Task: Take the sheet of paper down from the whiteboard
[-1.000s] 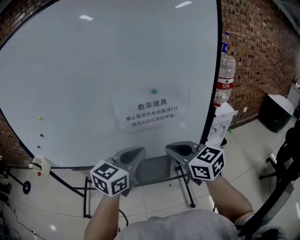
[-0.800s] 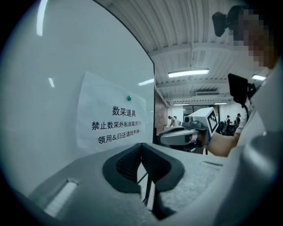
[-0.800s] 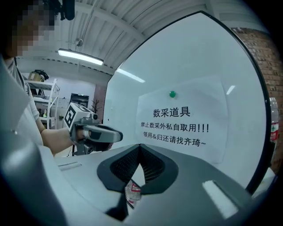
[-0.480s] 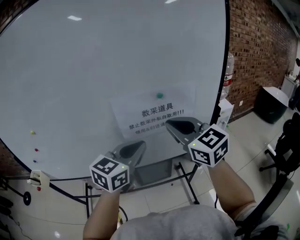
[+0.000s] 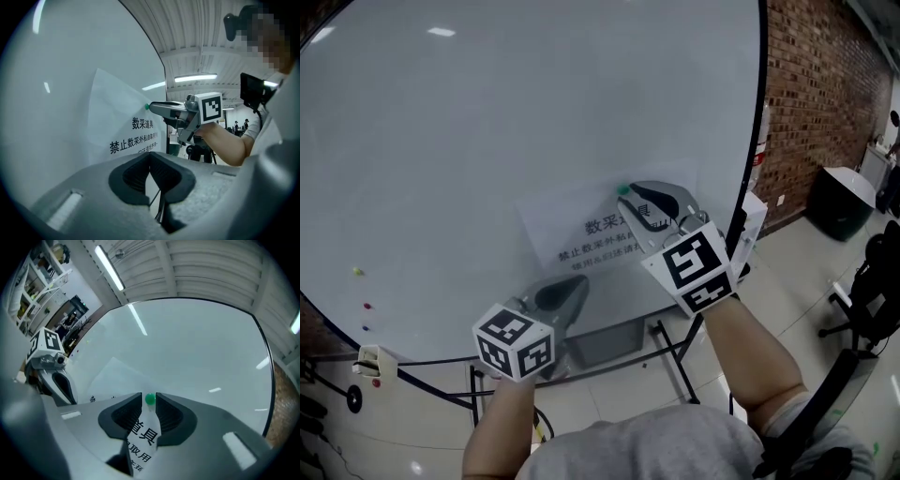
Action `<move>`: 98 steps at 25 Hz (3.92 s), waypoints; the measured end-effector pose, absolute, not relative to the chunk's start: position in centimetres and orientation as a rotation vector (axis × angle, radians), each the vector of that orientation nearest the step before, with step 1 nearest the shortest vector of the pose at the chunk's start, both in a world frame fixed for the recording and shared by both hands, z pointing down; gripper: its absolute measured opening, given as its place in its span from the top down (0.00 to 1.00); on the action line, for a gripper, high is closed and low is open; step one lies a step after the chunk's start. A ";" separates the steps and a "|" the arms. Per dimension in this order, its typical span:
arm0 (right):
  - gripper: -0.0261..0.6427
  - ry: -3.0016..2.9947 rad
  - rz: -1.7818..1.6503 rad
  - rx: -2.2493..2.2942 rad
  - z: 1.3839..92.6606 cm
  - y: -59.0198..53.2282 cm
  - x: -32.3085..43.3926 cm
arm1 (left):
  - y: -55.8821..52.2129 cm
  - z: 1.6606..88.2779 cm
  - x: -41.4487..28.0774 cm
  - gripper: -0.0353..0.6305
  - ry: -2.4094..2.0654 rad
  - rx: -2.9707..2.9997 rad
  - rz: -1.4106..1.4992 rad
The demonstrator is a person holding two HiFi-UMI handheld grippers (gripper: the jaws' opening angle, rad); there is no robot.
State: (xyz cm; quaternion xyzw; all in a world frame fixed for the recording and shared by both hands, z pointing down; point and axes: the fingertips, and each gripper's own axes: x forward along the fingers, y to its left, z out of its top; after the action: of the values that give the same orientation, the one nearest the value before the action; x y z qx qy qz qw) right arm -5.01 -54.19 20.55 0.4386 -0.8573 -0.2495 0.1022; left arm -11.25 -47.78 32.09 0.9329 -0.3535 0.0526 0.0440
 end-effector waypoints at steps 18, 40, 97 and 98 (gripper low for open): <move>0.85 -2.343 -0.898 1.392 20.4 -55.0 -5.7 | -48.3 33.7 -15.8 0.91 -1.236 2.805 0.222; 0.84 -2.366 -0.881 1.366 20.1 -55.0 -5.6 | -50.2 32.2 -17.3 0.72 -1.316 2.777 0.129; 0.84 -2.321 -0.856 1.431 19.6 -55.6 -4.8 | -45.7 35.6 -20.4 0.95 -1.265 2.658 0.144; 0.84 -2.321 -0.854 1.429 19.6 -55.6 -4.7 | -45.6 35.6 -20.3 0.95 -1.262 2.659 0.141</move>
State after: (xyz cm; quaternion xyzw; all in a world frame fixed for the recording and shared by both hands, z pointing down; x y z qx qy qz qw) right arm -4.75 -55.63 19.58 0.4952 -0.8043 -0.2960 0.1422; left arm -20.34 -45.64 35.62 0.8981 -0.4262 0.0477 0.0976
